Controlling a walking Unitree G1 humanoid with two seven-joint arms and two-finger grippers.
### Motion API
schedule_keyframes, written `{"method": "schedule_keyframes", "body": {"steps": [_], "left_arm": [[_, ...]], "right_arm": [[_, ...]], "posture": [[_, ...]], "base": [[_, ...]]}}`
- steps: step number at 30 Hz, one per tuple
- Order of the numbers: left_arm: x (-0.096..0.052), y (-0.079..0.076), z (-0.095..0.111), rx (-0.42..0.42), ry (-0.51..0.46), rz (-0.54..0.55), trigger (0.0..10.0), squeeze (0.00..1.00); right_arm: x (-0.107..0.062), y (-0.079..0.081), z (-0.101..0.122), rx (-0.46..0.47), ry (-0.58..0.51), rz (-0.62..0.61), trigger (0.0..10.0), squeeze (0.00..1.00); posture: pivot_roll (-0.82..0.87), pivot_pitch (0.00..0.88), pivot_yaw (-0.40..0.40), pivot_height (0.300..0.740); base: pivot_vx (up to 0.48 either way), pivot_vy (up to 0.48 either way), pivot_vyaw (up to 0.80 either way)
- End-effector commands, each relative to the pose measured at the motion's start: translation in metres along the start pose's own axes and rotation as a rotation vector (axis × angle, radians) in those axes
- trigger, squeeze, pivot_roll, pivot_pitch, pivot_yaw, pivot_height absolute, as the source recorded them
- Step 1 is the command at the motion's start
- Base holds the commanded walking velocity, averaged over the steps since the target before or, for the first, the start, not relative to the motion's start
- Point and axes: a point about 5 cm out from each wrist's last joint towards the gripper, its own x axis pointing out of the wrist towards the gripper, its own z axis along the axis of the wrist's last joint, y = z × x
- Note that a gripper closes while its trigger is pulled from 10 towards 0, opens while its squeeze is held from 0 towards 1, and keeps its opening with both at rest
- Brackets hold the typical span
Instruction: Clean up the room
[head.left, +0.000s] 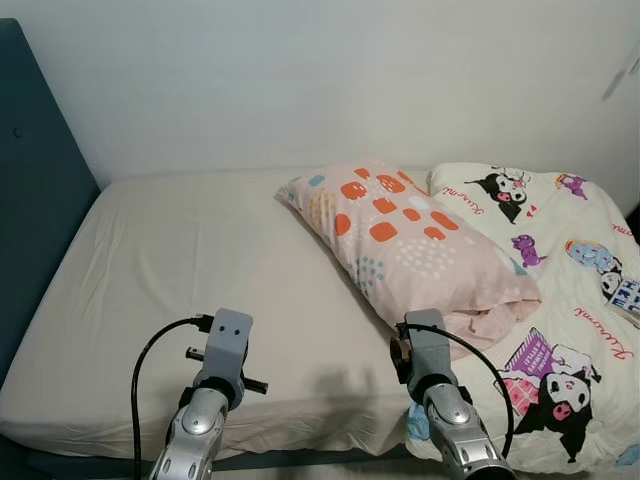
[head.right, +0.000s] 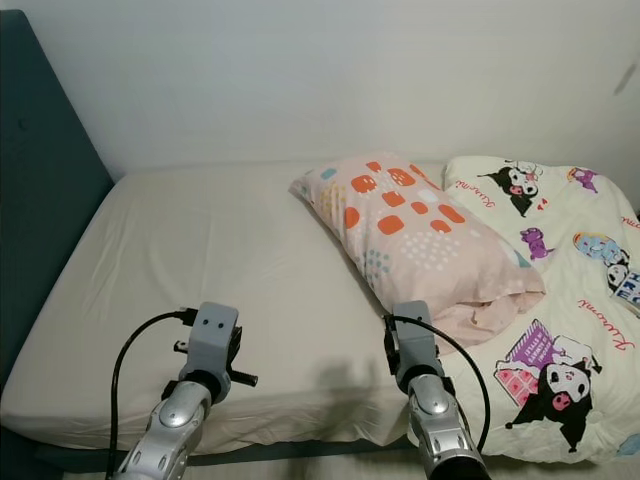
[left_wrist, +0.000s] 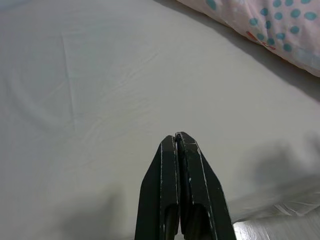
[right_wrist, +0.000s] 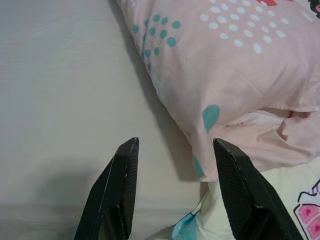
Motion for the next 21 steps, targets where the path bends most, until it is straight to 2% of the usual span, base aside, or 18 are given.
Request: {"method": "schedule_keyframes", "body": {"steps": [1, 8, 15, 21], "left_arm": [[0.000, 0.001, 0.001, -0.011, -0.009, 0.008, 10.0, 0.00], [0.000, 0.002, 0.001, -0.014, -0.010, 0.014, 10.0, 0.00], [-0.003, -0.001, -0.001, -0.023, -0.012, 0.003, 10.0, 0.00], [-0.003, -0.001, -0.006, 0.013, 0.017, -0.007, 10.0, 0.00]], "right_arm": [[0.000, -0.003, -0.003, 0.031, 0.019, -0.019, 10.0, 0.00], [0.005, -0.010, 0.003, 0.081, 0.022, -0.046, 10.0, 0.00], [0.009, -0.013, 0.010, 0.070, 0.009, -0.058, 10.0, 0.00], [0.008, -0.011, 0.006, 0.095, 0.029, -0.049, 10.0, 0.00]], "posture": [[0.02, 0.111, -0.060, 0.740], [0.02, 0.104, -0.057, 0.740], [0.02, 0.095, -0.052, 0.740], [0.03, 0.085, -0.054, 0.730]], "base": [[0.000, 0.000, 0.00], [0.000, 0.000, 0.00], [0.000, 0.000, 0.00], [0.000, 0.000, 0.00]]}}
